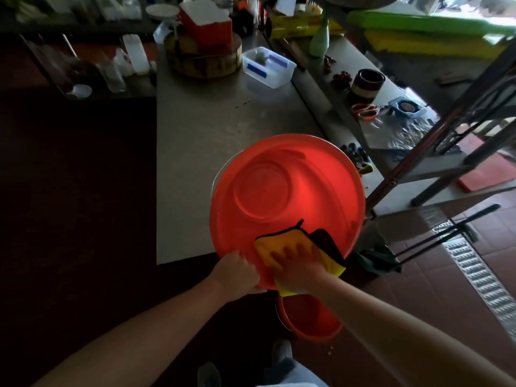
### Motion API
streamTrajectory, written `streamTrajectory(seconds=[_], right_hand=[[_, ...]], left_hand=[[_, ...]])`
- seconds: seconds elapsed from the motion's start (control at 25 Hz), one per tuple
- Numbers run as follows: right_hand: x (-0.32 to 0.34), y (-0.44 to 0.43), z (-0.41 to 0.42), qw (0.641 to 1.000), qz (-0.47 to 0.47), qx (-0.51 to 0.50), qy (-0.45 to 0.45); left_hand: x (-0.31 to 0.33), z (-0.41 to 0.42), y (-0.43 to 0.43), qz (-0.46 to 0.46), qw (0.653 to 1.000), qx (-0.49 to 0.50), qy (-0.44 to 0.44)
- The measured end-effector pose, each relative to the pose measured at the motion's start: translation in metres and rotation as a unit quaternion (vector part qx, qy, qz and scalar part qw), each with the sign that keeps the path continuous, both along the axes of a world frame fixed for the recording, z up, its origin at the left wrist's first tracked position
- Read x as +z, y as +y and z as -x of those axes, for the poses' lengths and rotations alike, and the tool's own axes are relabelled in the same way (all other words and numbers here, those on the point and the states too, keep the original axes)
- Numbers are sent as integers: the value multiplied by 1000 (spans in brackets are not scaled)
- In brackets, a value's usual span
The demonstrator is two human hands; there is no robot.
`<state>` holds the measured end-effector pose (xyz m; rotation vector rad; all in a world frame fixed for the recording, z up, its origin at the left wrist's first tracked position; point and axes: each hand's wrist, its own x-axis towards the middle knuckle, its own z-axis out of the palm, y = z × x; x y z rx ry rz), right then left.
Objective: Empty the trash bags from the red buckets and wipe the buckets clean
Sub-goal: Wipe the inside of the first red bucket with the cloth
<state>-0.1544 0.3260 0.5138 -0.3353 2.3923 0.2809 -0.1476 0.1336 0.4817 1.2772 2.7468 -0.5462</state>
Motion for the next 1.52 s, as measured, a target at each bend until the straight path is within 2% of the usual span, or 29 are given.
streamTrajectory(seconds=[0.12, 0.32, 0.44, 0.56, 0.68, 0.76, 0.92, 1.0, 1.32, 1.52], right_hand=[[4, -8, -13, 997, 74, -4, -28], [24, 20, 2, 990, 7, 139, 2], [33, 32, 12, 979, -28, 196, 45], [36, 33, 13, 970, -16, 228, 81], [33, 27, 14, 967, 0, 234, 102], [30, 25, 13, 968, 7, 230, 99], [32, 21, 11, 974, 27, 201, 100], [32, 17, 12, 977, 42, 184, 101], [21, 24, 24, 993, 28, 101, 56], [0, 6, 45, 996, 2, 65, 56]], left_hand=[[-1, -1, -12, 24, 1000, -2, 1], [24, 10, -43, 64, 997, -32, 36], [48, 31, -69, 120, 993, -11, -6], [75, 48, -84, 162, 986, 6, 36], [82, 43, -73, 198, 977, 74, -12], [73, 26, -53, 170, 980, 104, -12], [44, -3, -5, 1, 984, 161, -76], [34, -8, 13, -62, 982, 173, -41], [1, -8, 15, -98, 987, 125, 32], [-3, -2, 11, -123, 987, 101, 30]])
